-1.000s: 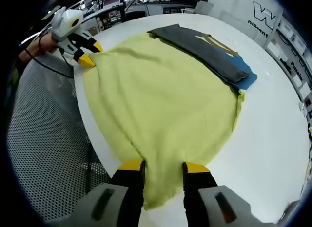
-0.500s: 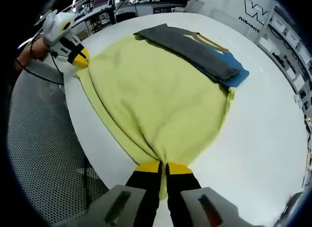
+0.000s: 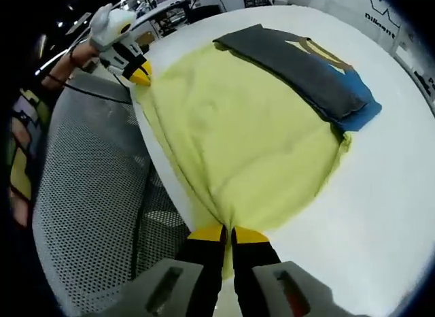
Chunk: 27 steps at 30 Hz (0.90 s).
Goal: Fold the garment on the visible template until the final outline fits inside the template.
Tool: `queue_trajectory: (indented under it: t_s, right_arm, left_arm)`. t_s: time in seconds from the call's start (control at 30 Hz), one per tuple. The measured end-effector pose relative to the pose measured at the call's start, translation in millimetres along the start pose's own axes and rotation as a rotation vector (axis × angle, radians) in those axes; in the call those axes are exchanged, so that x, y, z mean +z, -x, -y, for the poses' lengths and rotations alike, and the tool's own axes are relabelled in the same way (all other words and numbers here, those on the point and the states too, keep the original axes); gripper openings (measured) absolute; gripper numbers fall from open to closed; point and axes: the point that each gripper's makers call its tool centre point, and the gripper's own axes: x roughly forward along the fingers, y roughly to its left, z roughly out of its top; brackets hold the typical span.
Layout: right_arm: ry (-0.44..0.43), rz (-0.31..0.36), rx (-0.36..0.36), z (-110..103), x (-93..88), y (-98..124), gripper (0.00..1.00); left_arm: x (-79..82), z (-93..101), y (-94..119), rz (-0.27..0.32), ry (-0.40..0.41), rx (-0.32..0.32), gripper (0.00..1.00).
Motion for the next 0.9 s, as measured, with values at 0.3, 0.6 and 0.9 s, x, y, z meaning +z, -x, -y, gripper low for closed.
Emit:
queue_trajectory:
  t_s: [0.3,0.6,0.9]
  right_arm:
    - [-0.069,-0.077,0.044,-9,-8.7,8,0.0]
    - [-0.097,-0.024,-0.003,-7,-0.8,23,0.0]
    - [-0.136,0.101,-0.138,18,19.3,28,0.0]
  left_arm:
    - [-6.2,15.3,14,-0.04,0.073,-0.075,0.0]
    - [6.2,10.2,26,0.051,0.114,-0.037,0.0]
    - [30.1,-10.3,31,0.203,0.129,0.041,0.0]
